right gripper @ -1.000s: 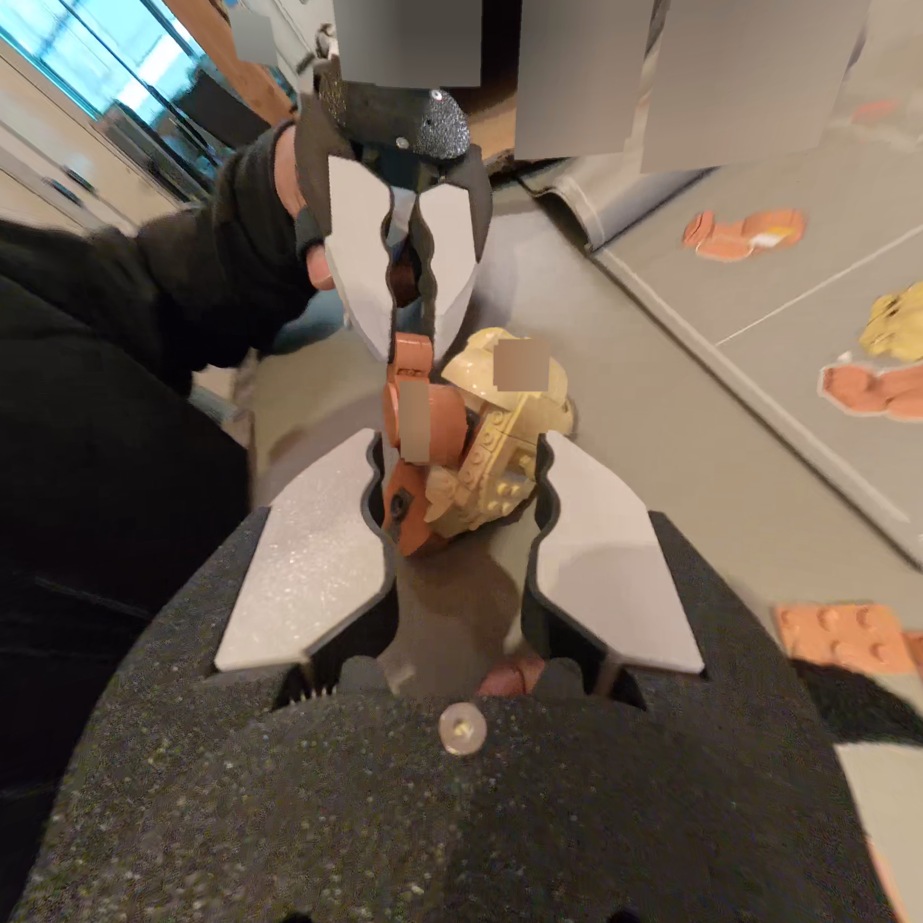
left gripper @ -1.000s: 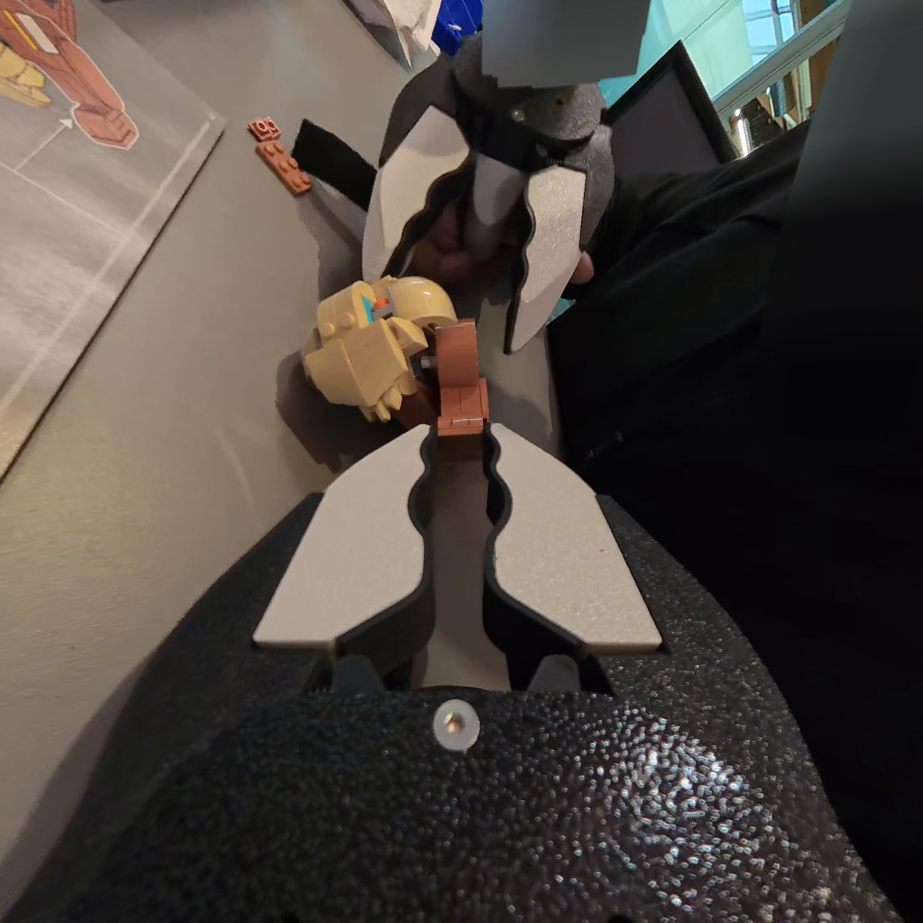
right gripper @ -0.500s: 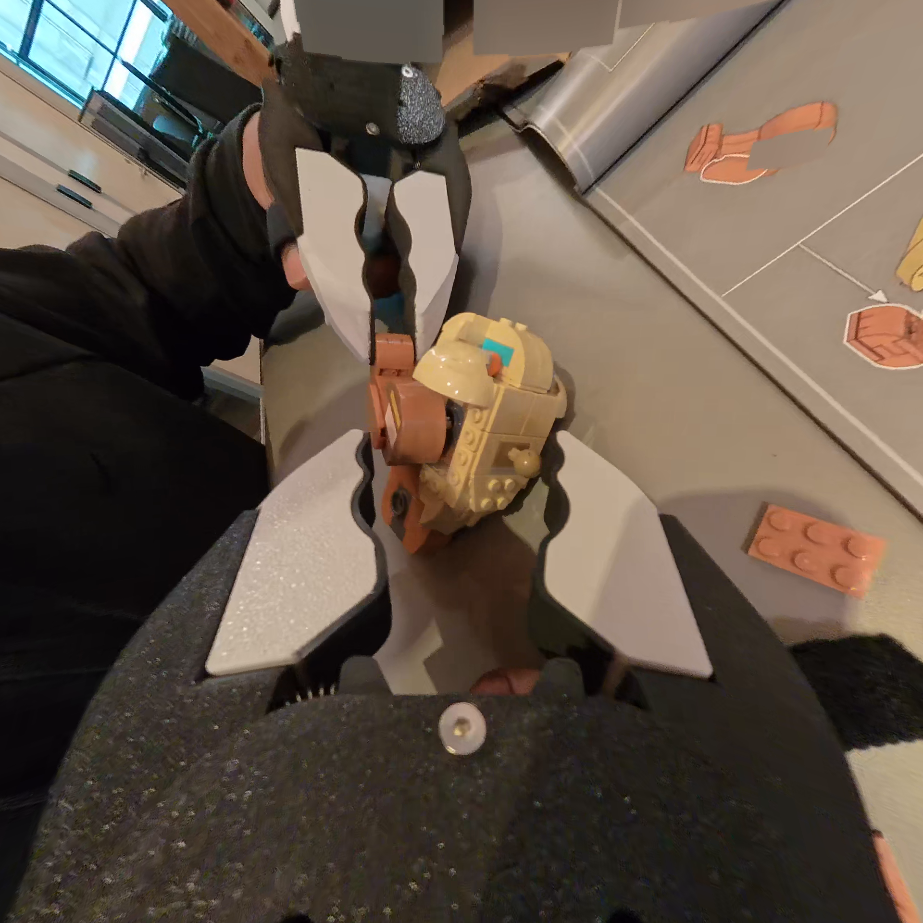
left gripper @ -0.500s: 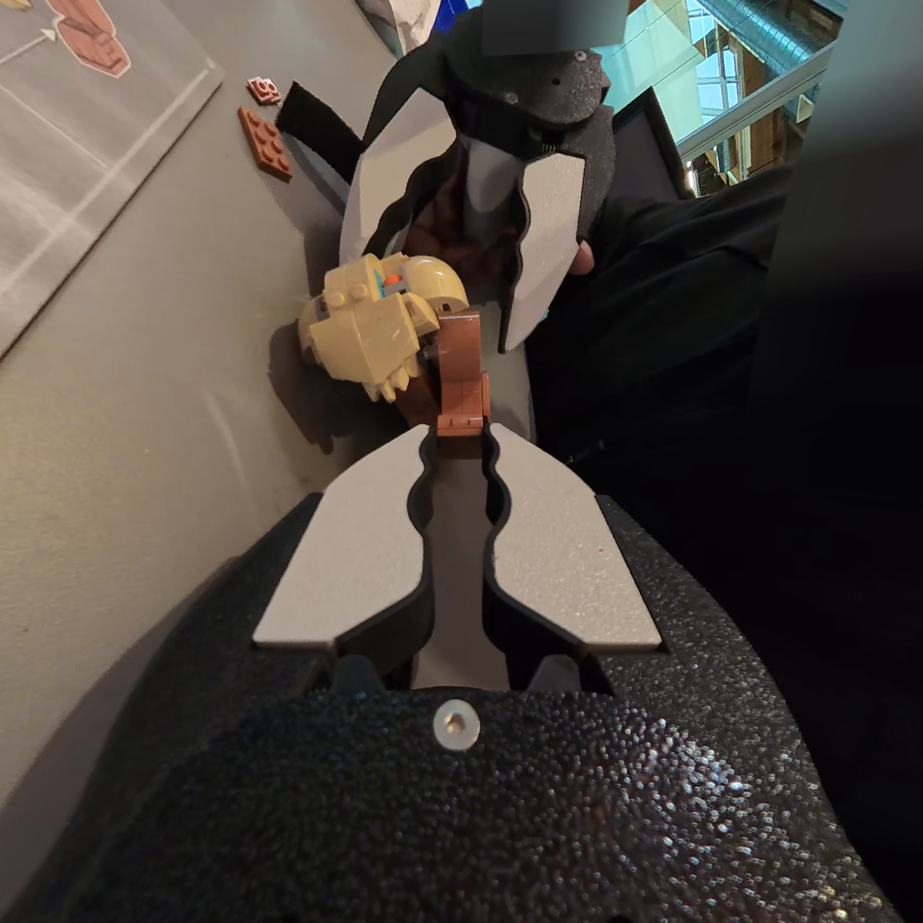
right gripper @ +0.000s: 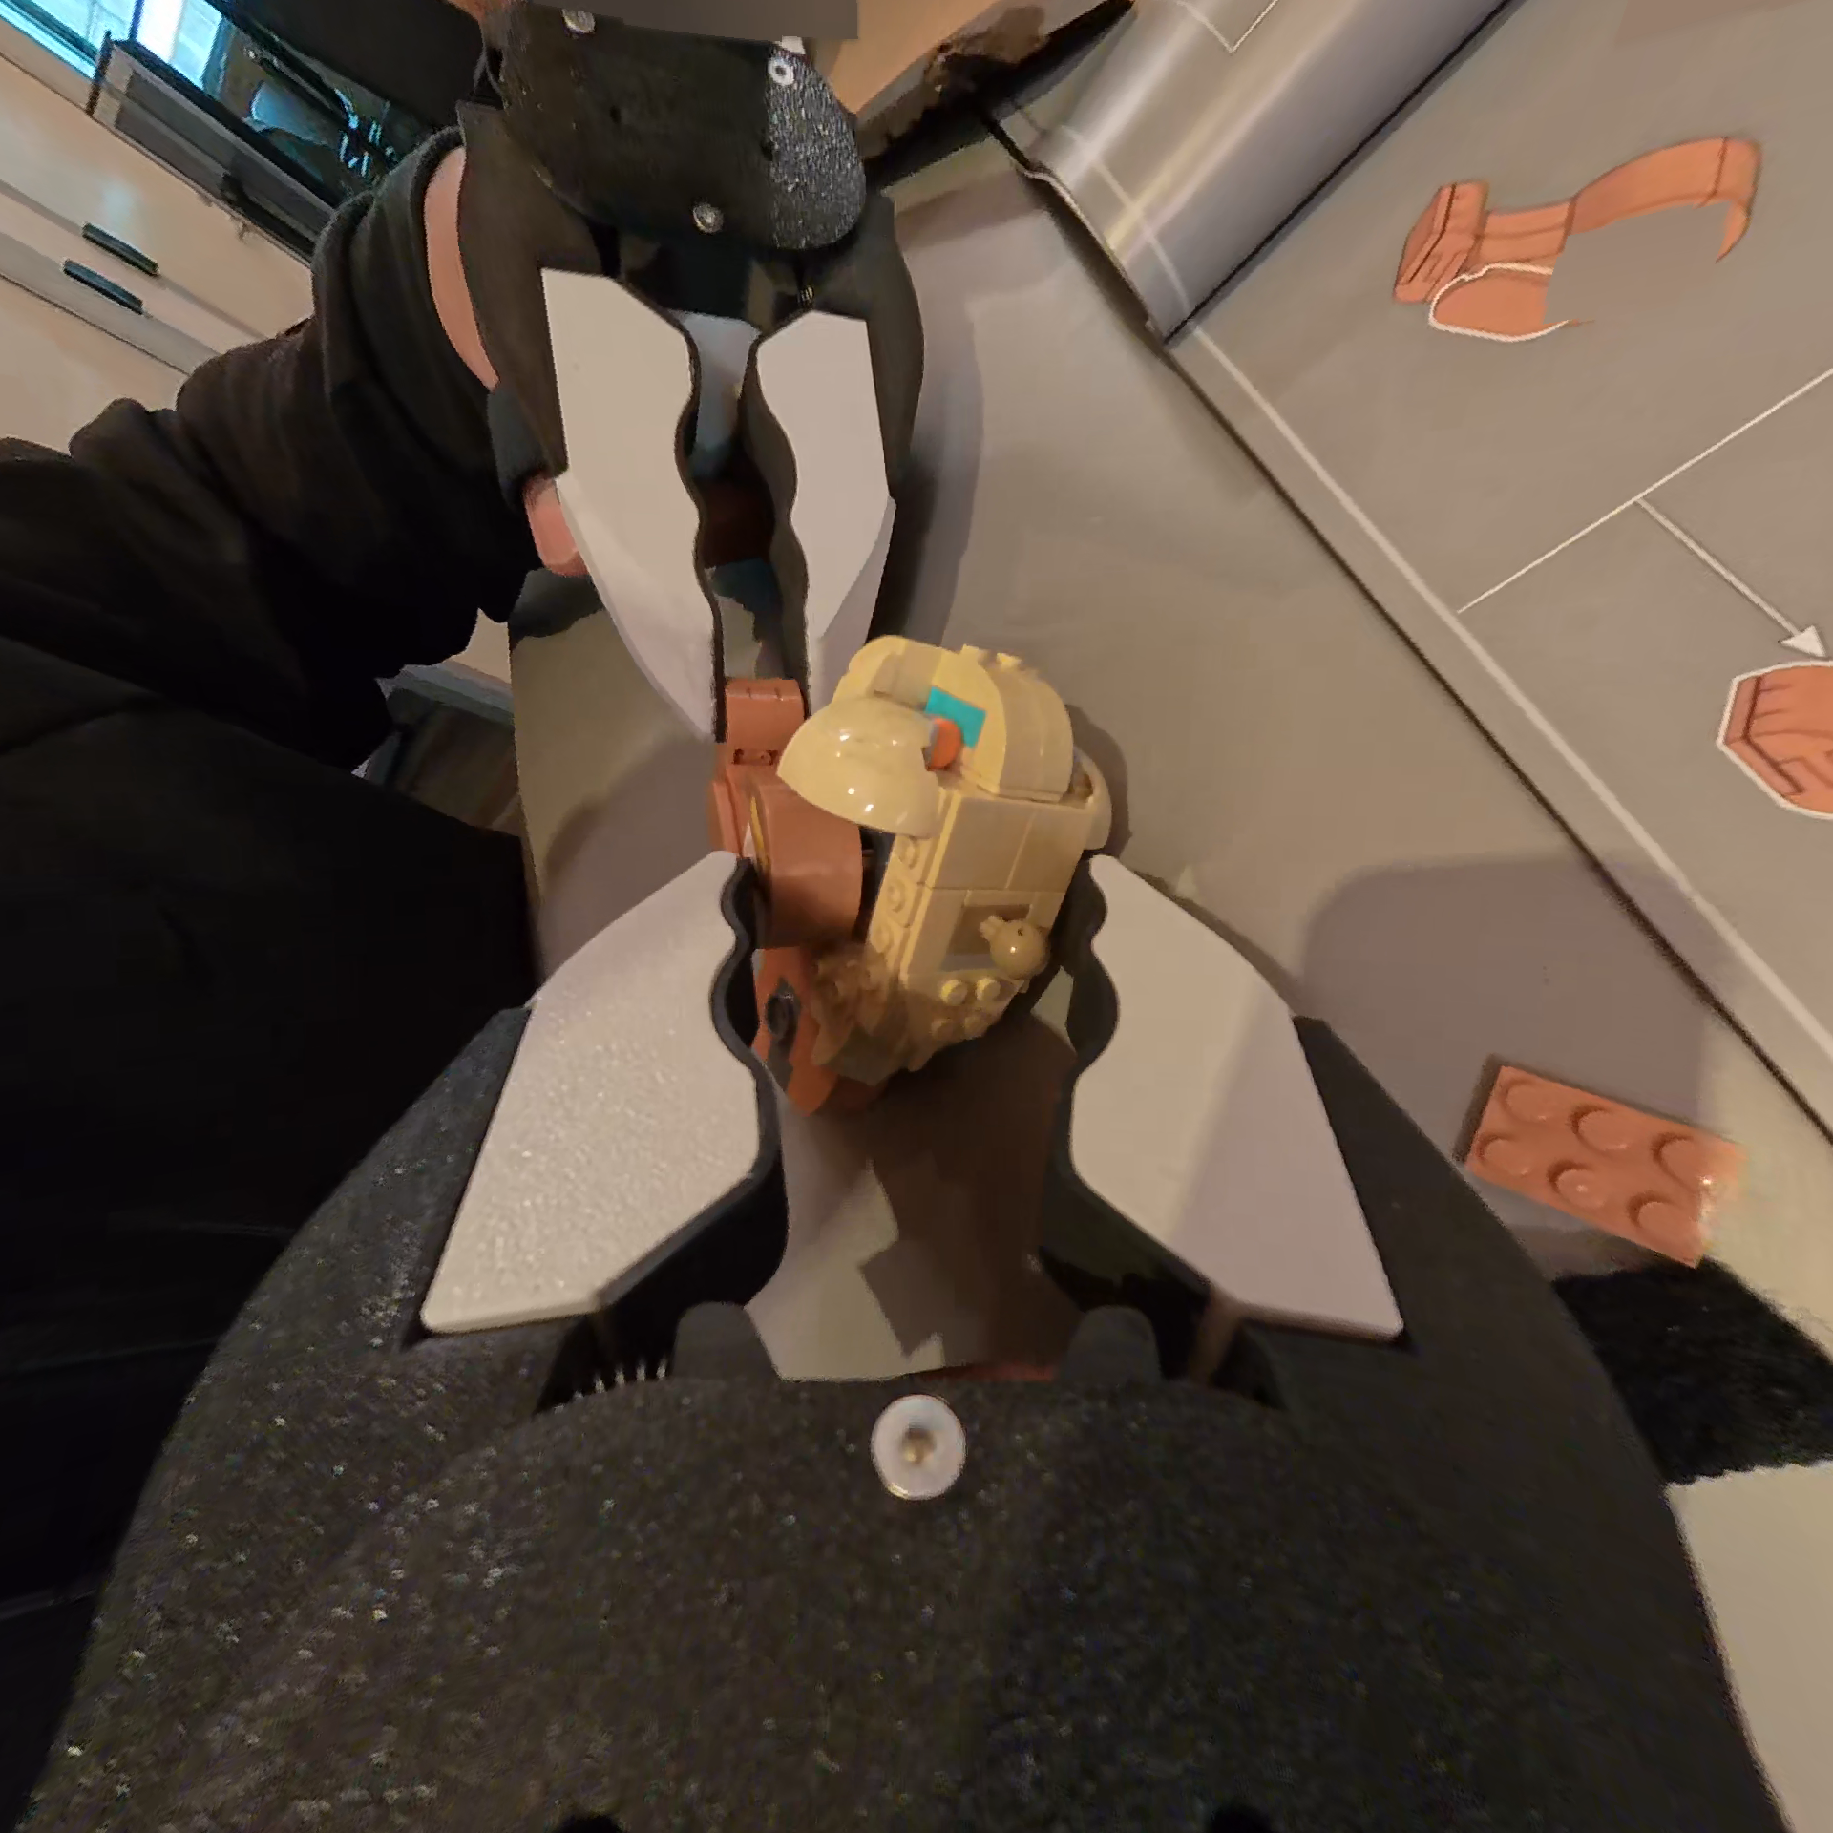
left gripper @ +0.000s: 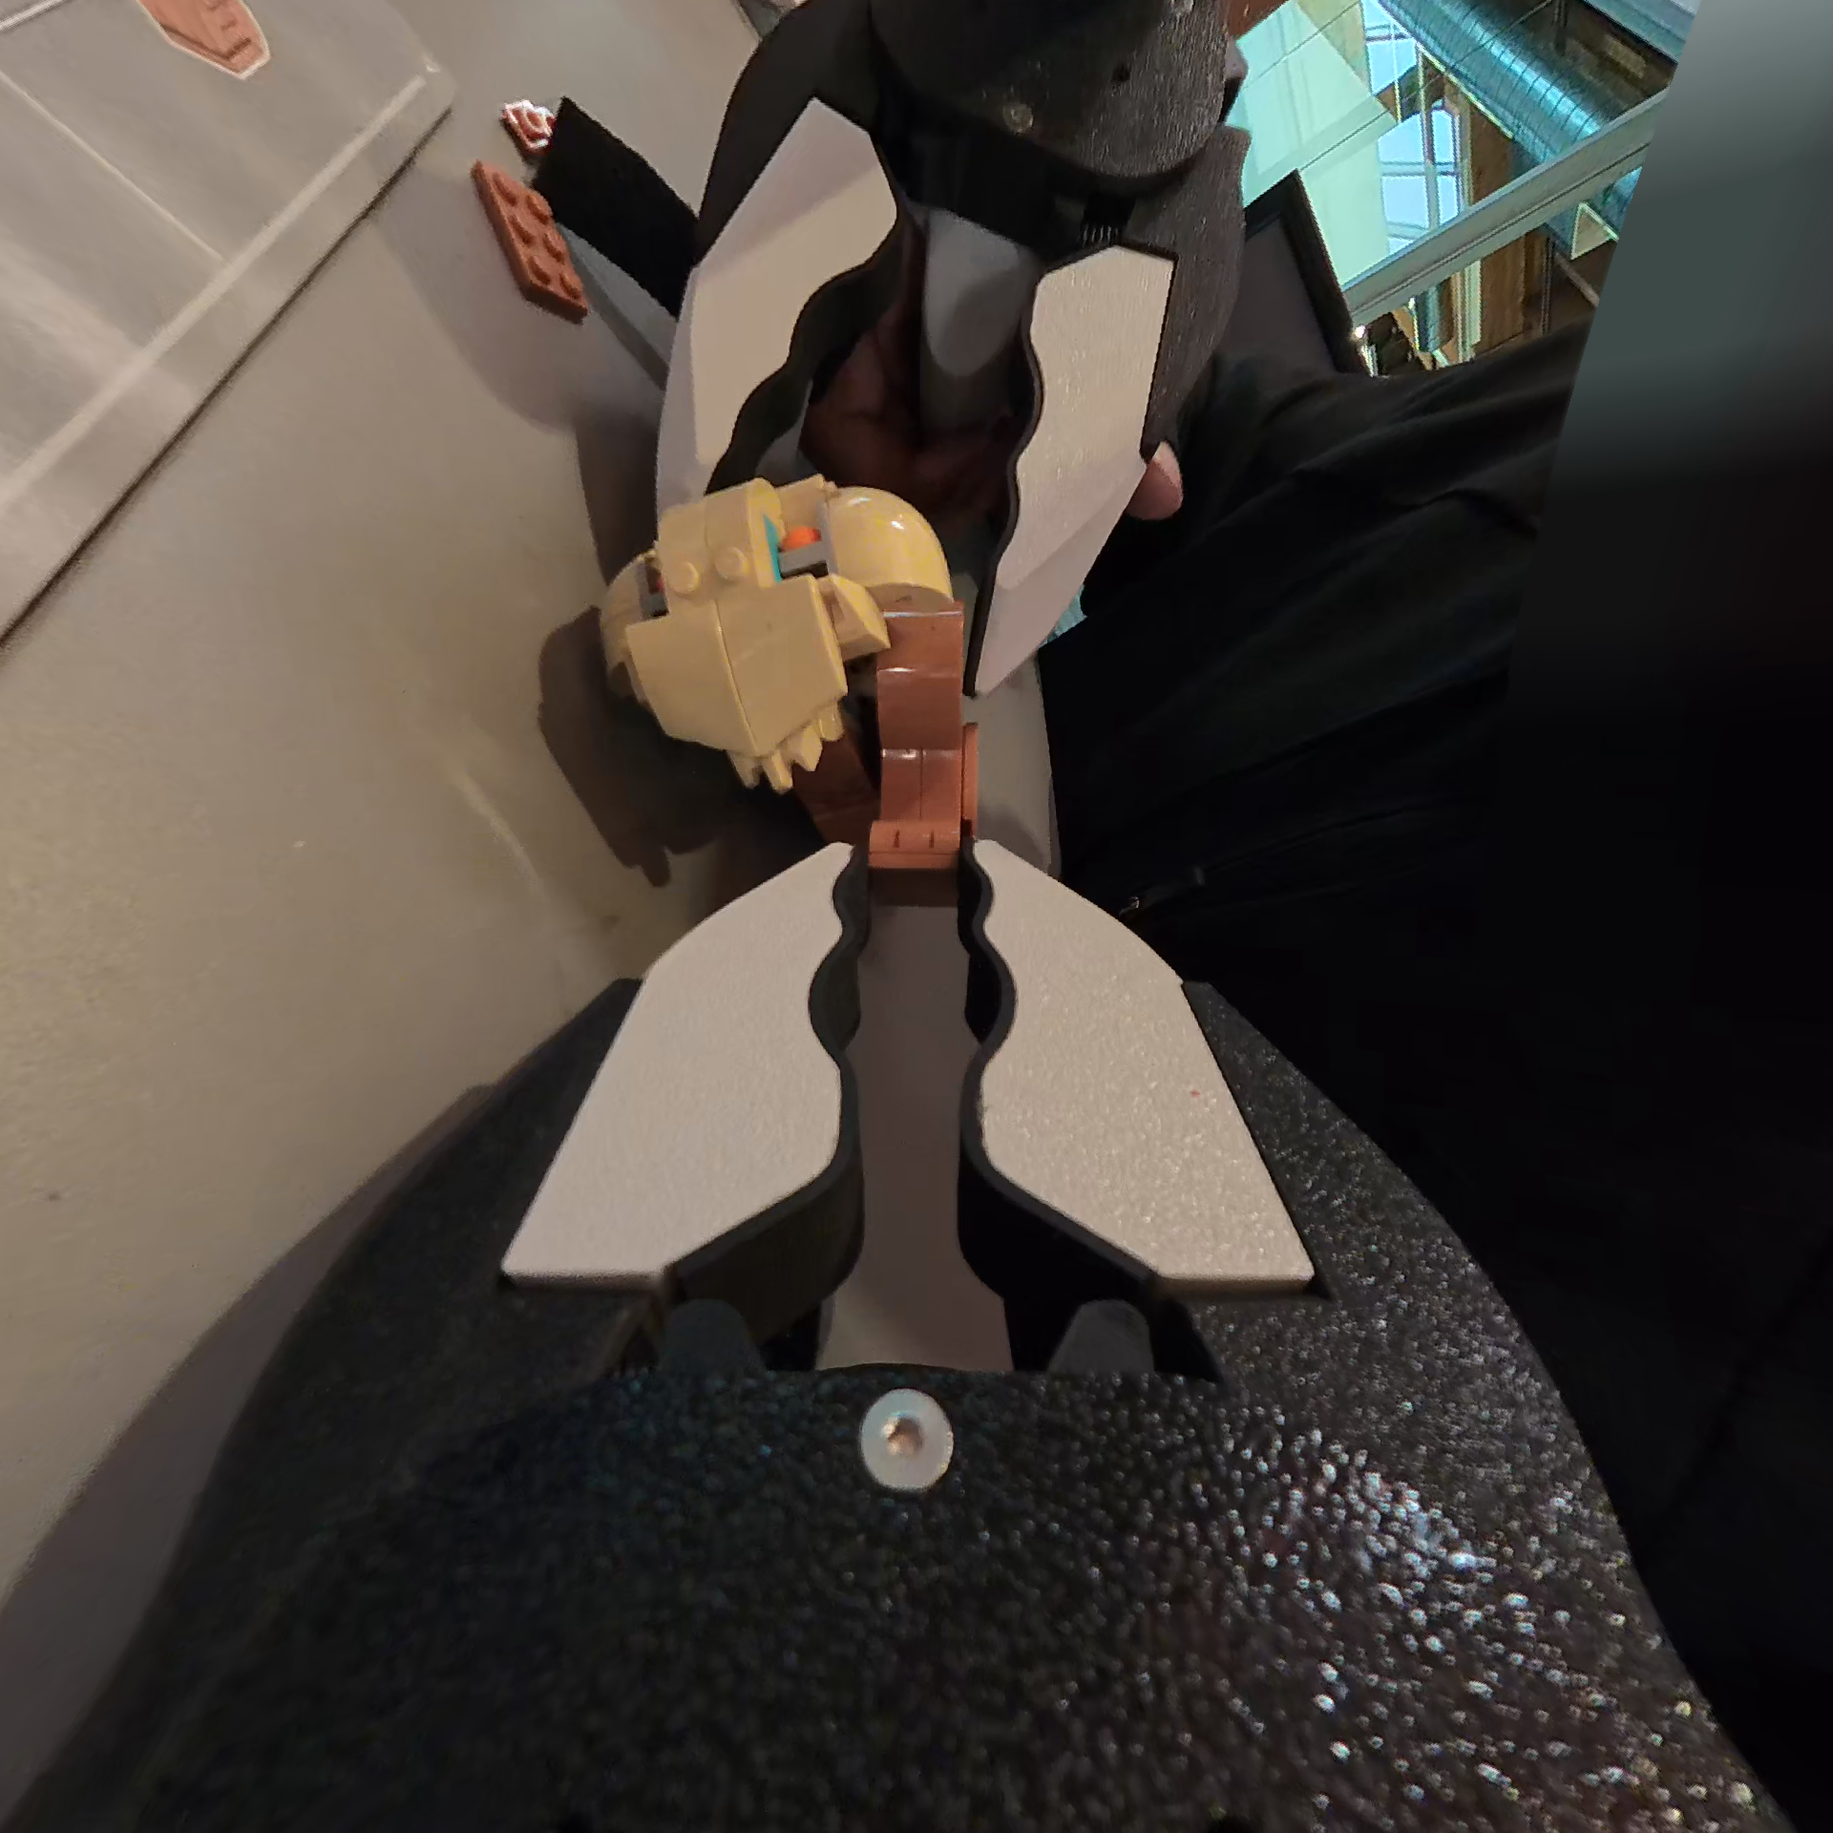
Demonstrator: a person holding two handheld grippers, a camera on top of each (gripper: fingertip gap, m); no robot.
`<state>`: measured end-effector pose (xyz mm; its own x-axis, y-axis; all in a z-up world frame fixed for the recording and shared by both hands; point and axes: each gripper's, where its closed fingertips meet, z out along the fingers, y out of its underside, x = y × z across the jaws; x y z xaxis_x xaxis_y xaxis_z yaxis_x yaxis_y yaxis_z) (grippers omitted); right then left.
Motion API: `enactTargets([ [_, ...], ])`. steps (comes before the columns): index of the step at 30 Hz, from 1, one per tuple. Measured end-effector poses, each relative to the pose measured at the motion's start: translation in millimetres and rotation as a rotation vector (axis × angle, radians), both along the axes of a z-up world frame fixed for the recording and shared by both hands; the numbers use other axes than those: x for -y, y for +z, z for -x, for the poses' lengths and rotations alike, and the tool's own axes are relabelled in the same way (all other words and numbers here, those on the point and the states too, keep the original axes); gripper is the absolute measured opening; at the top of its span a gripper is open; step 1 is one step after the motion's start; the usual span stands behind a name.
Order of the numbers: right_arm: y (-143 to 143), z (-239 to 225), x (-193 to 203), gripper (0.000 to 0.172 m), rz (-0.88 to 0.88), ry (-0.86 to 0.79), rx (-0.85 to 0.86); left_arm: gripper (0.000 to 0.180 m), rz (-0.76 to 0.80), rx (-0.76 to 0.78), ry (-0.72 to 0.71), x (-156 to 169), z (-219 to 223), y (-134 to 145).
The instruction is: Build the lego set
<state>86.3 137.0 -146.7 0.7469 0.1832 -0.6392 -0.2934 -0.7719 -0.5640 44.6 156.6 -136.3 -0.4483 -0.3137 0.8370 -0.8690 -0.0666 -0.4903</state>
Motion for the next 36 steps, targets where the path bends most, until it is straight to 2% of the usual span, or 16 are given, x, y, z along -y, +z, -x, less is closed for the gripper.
enactTargets([
  [12, 0, 1, -1, 0.059, 0.01, -0.02, -0.016, 0.016, -0.012, 0.011, 0.02, -1, 0, -1],
  [16, 0, 1, 0, 0.059, -0.003, -0.022, -0.005, 0.022, -0.027, 0.025, 0.045, -1, 0, 0],
  [24, 0, 1, 2, 0.058, -0.011, -0.035, -0.005, 0.047, -0.04, 0.009, 0.125, -9, -4, 3],
  [32, 1, 3, 4, 0.057, -0.013, -0.027, -0.011, 0.04, -0.044, -0.008, 0.145, -16, -24, -1],
  [36, 1, 3, 6, 0.057, -0.02, -0.03, -0.017, 0.033, -0.213, 0.086, 0.062, -13, -23, -12],
])
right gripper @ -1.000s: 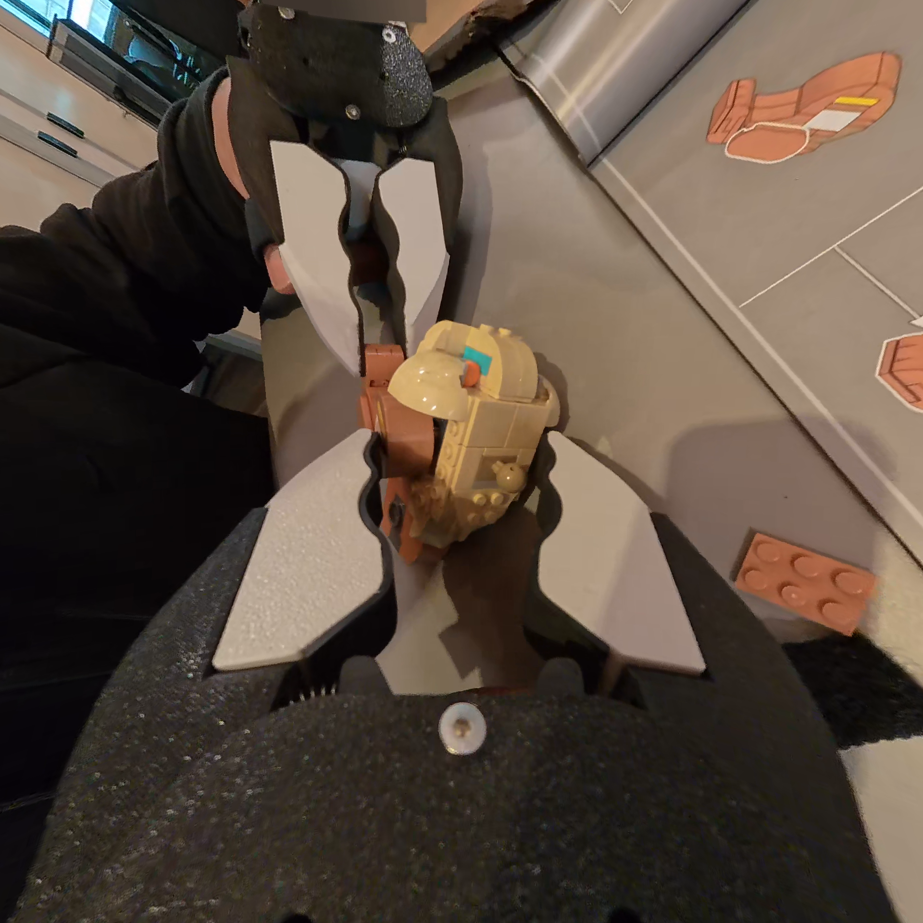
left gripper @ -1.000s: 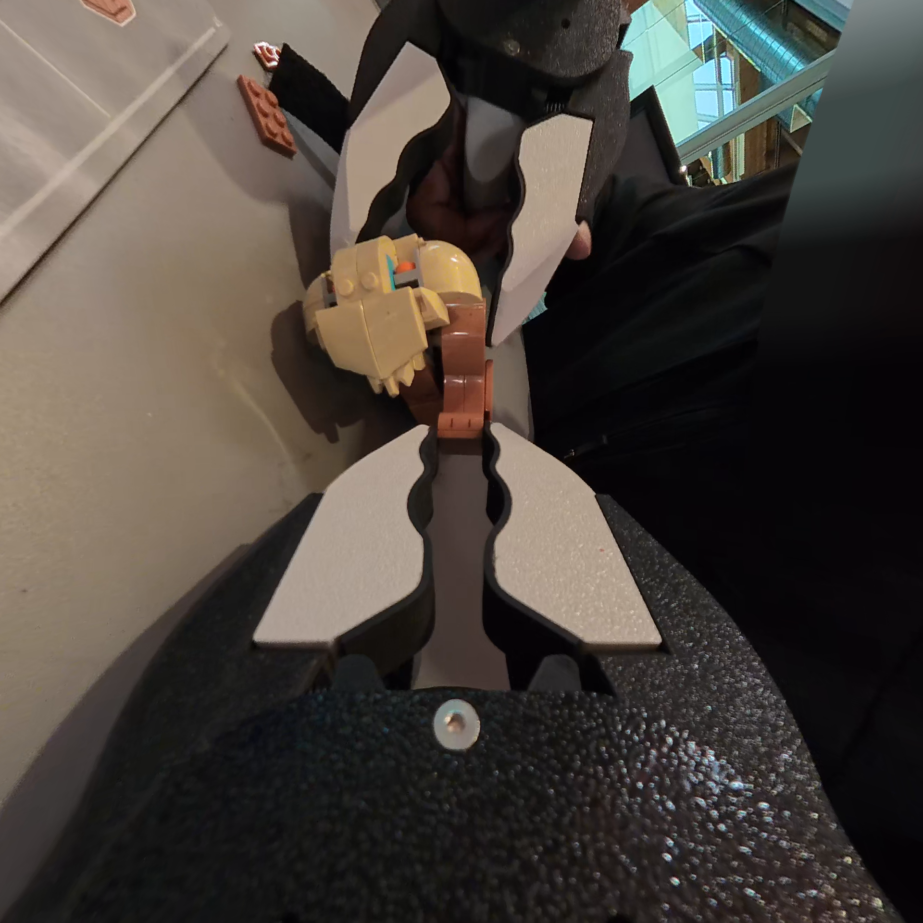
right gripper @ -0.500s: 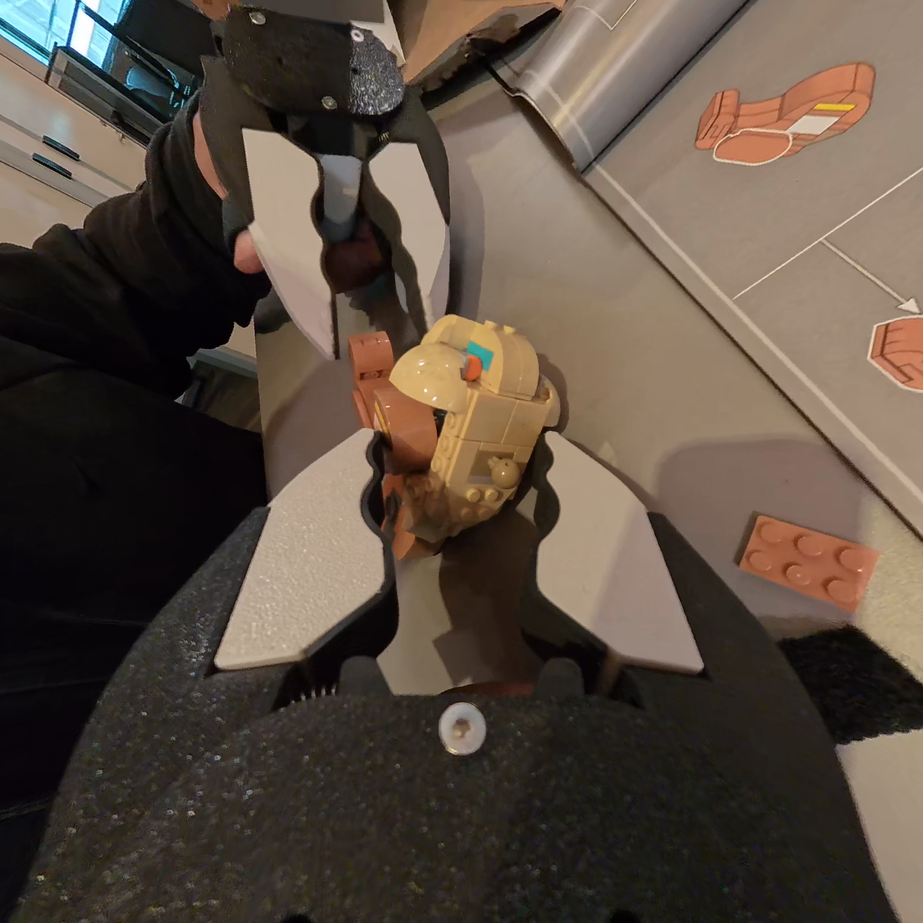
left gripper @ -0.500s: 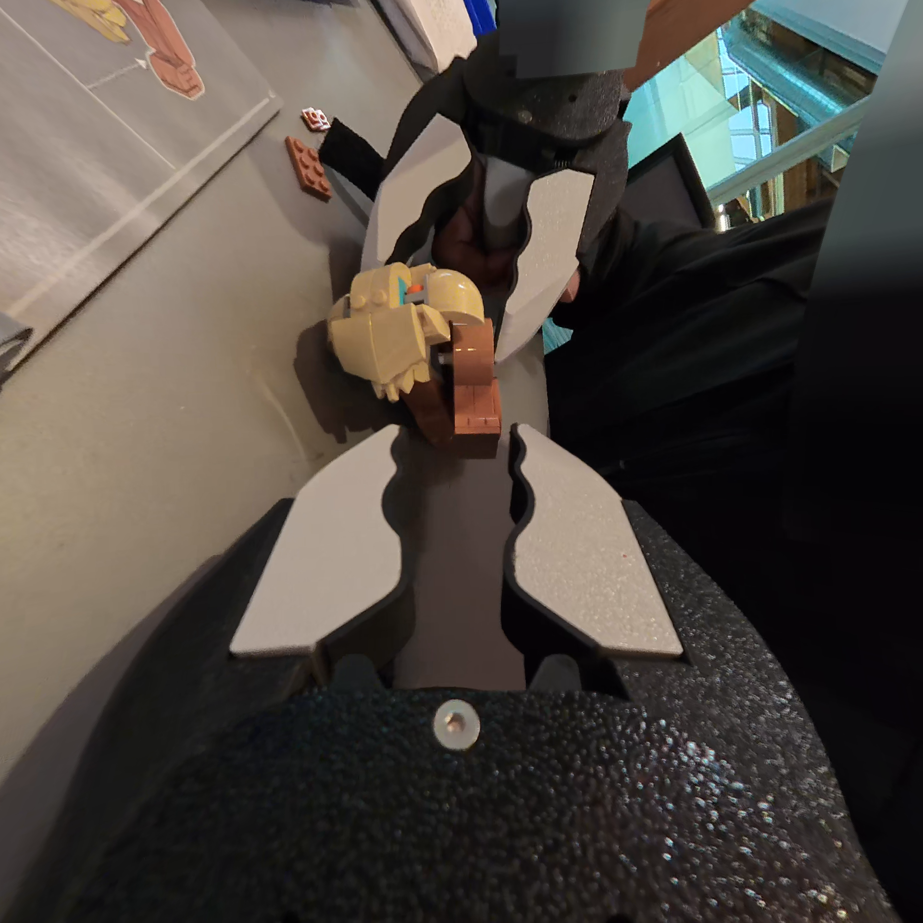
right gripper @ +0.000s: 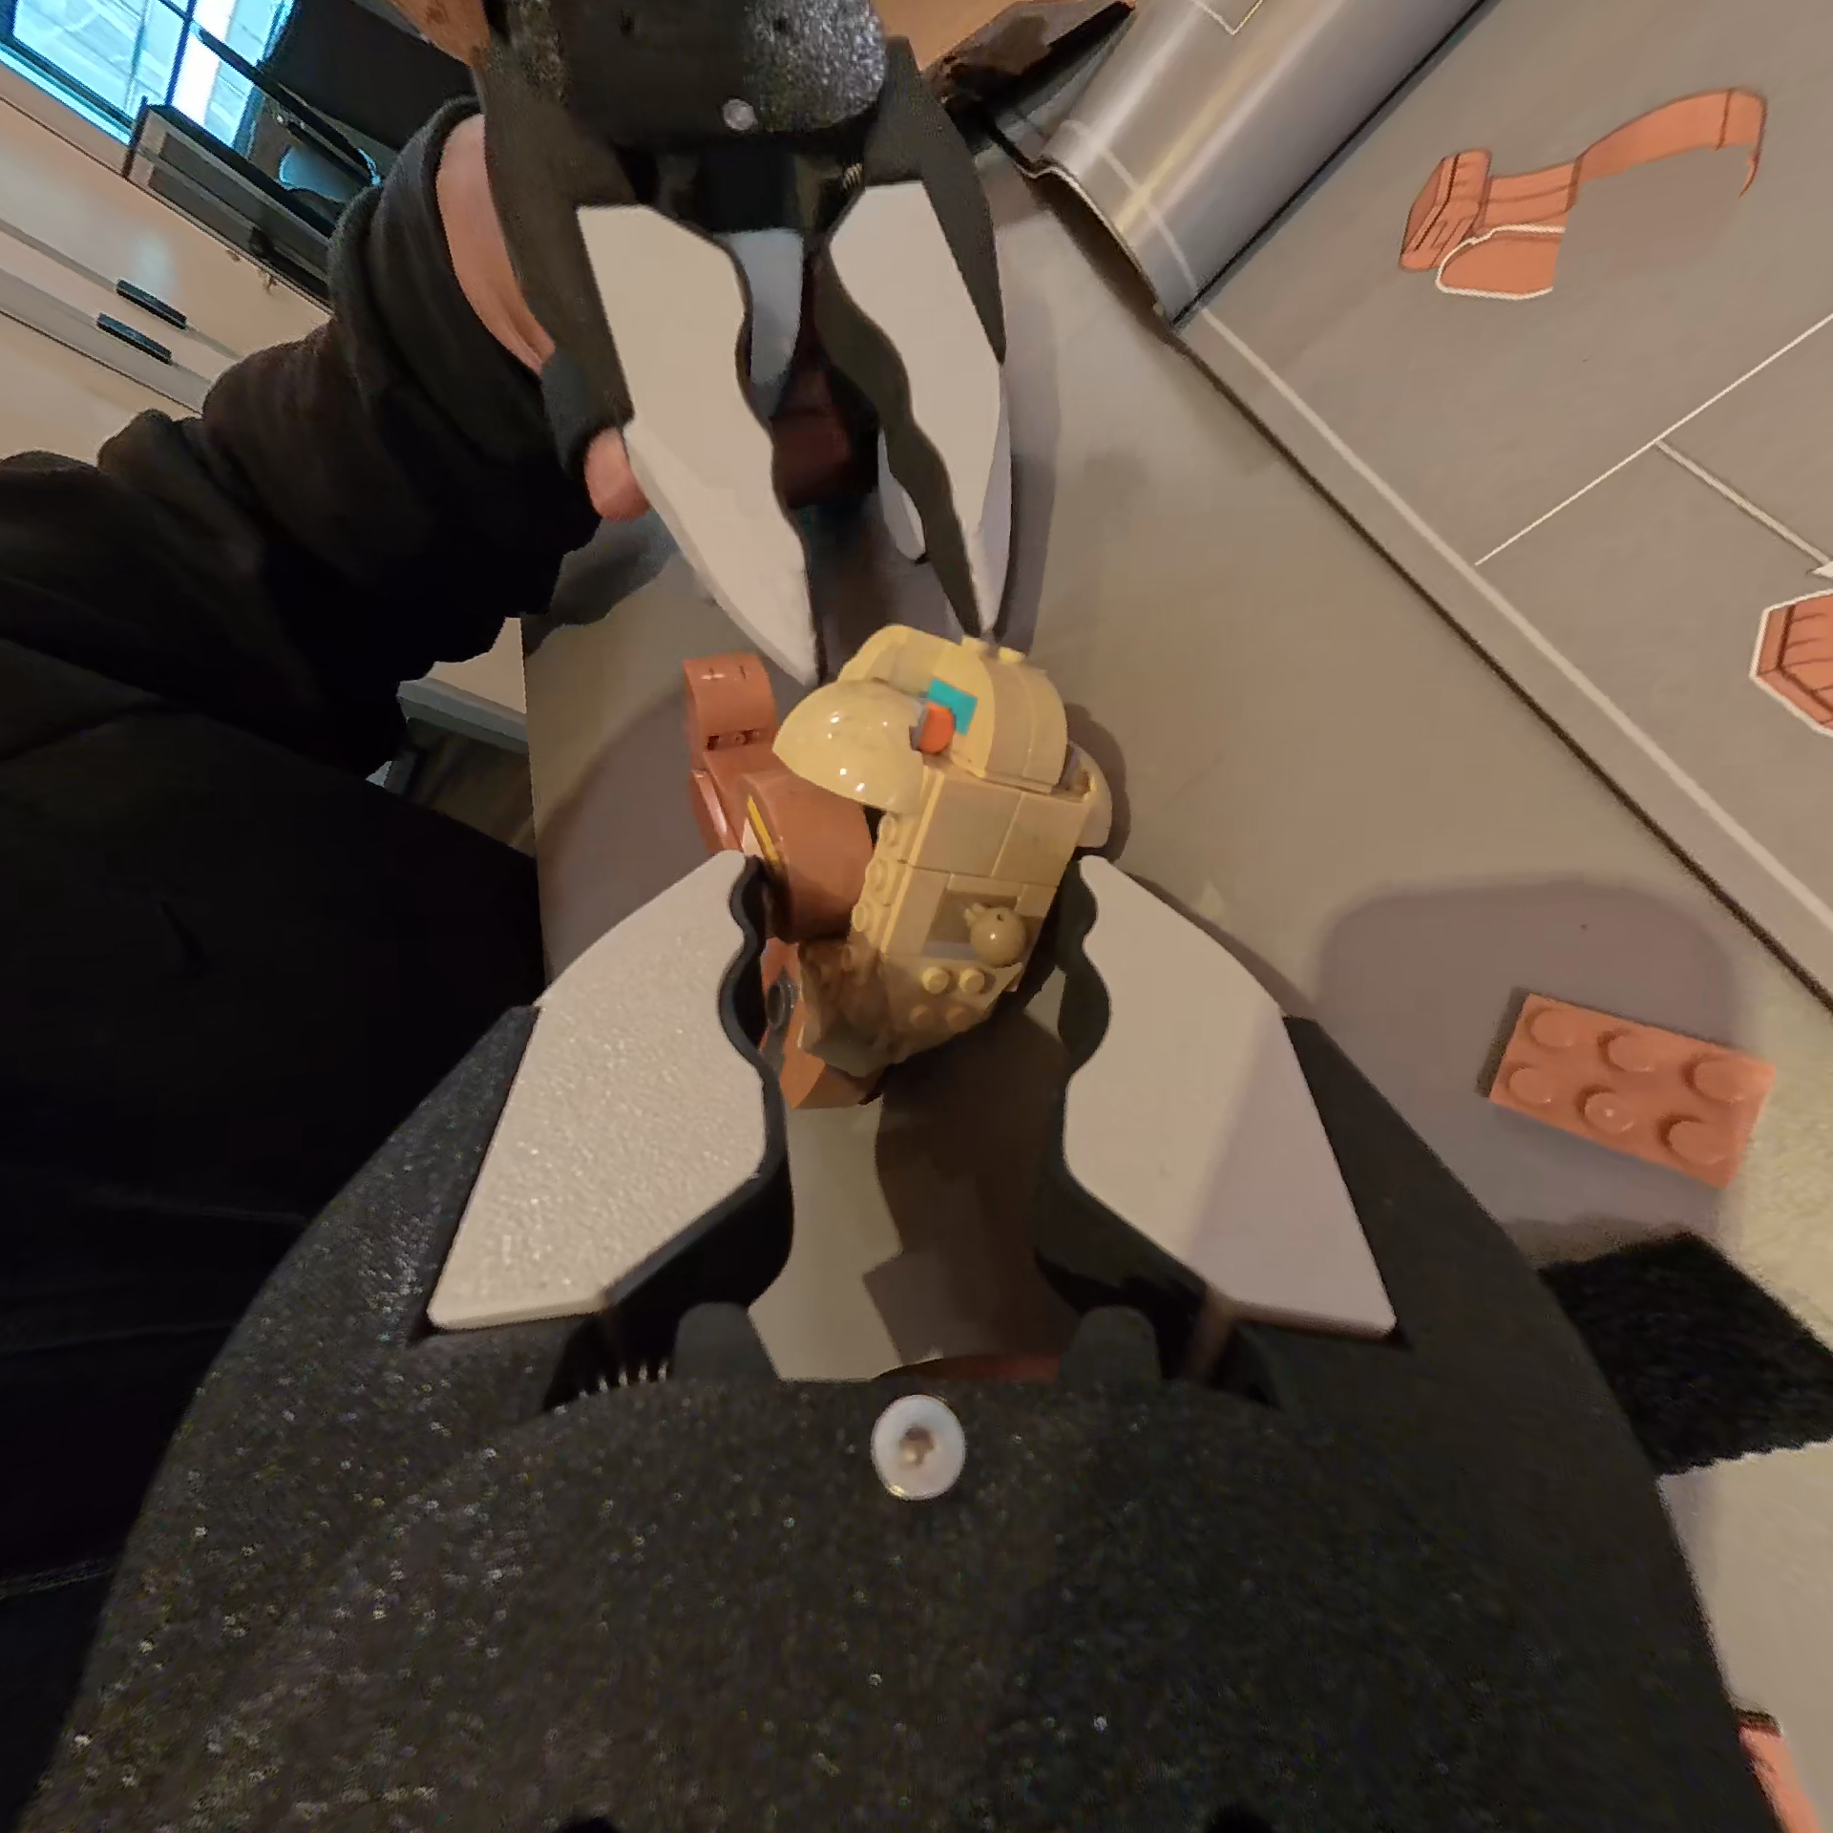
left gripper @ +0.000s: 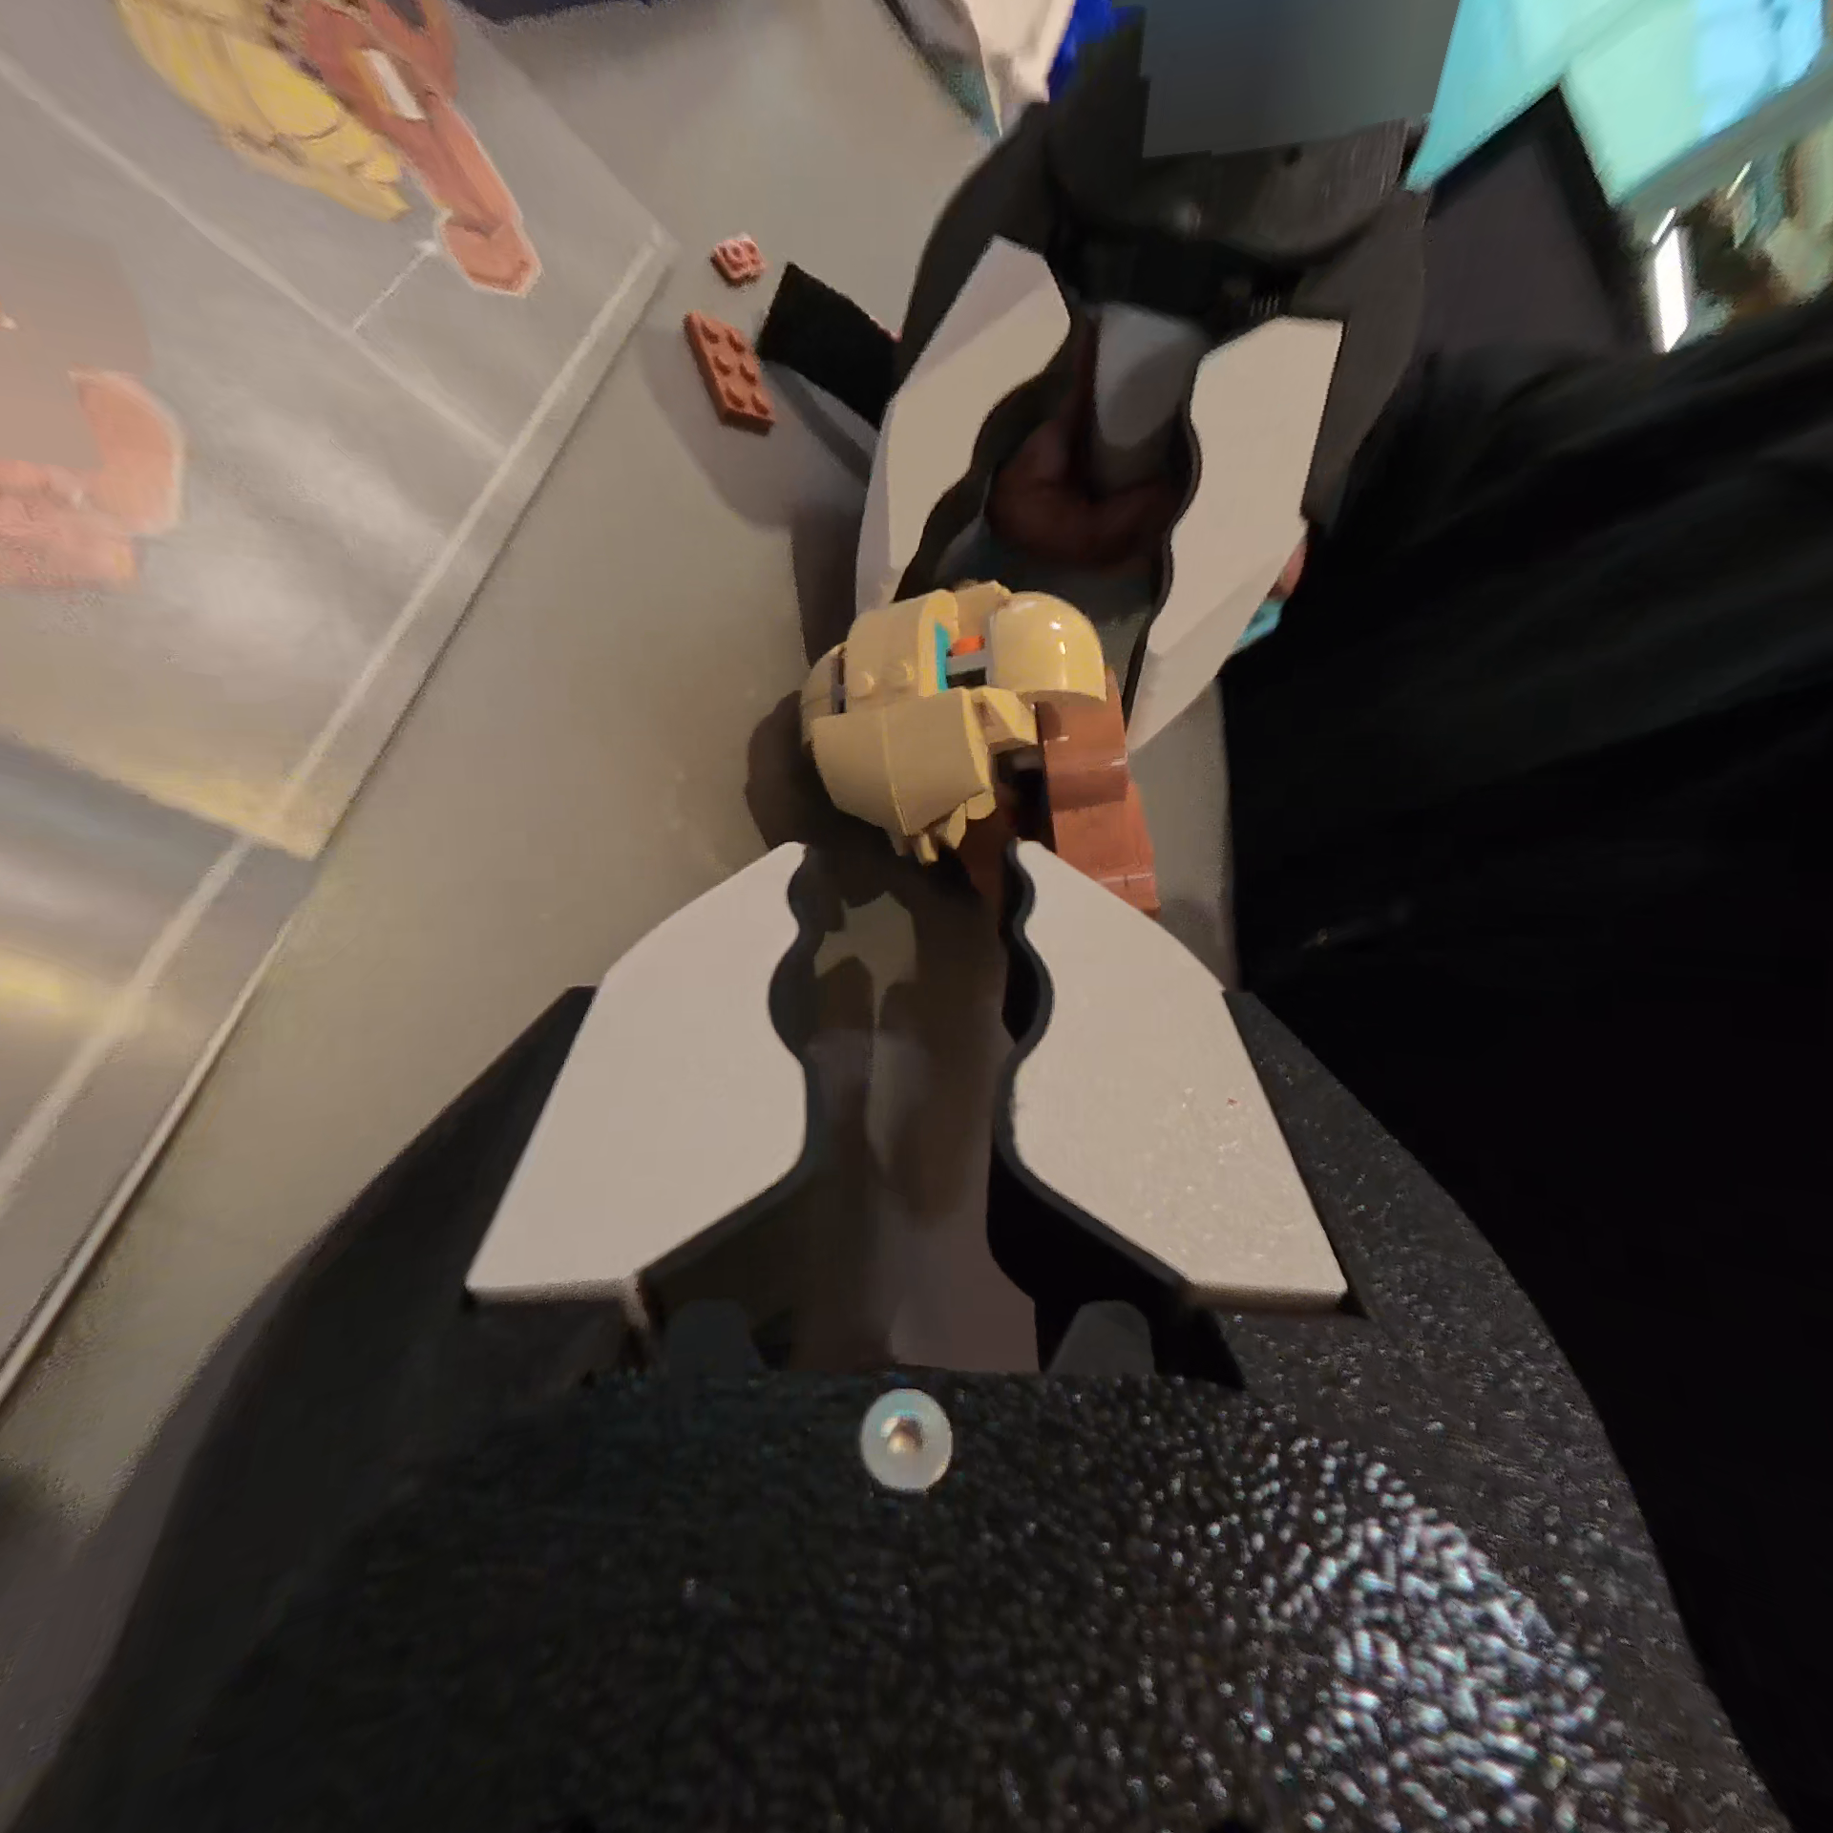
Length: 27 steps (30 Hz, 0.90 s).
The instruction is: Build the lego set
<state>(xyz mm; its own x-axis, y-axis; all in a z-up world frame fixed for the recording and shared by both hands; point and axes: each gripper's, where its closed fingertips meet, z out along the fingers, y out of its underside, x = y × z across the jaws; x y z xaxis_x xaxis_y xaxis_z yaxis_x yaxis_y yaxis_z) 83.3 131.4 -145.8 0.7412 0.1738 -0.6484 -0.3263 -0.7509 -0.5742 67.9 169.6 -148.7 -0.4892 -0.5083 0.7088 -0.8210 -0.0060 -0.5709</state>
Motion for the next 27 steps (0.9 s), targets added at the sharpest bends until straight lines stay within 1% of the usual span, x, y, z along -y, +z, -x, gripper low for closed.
enactTargets([
  [2, 0, 0, 0, 0.056, -0.004, 0.001, -0.002, 0.031, -0.095, 0.088, -0.058, 3, 1, -3],
  [5, 0, 0, 0, 0.056, -0.005, 0.002, -0.002, 0.026, -0.2, 0.21, -0.098, 4, -2, -5],
  [8, 0, 0, 0, 0.056, -0.006, 0.002, -0.001, 0.026, -0.32, 0.34, -0.137, 5, -6, -8],
  [12, 0, 0, 1, 0.057, -0.007, 0.003, 0.01, 0.025, -0.425, 0.503, -0.178, 6, -8, -7],
  [16, -1, 1, 1, 0.058, -0.004, 0.006, 0.025, 0.02, -0.513, 0.643, -0.215, 7, -8, -5],
  [18, -1, 0, 1, 0.059, -0.002, 0.002, 0.03, 0.019, -0.546, 0.688, -0.214, 7, -10, -4],
  [22, -1, -1, 2, 0.059, 0.004, -0.002, 0.027, 0.018, -0.566, 0.715, -0.212, 7, -11, -3],
  [27, -1, -1, 6, 0.06, 0.014, -0.002, 0.015, 0.018, -0.636, 0.778, -0.229, 10, -12, -1],
])
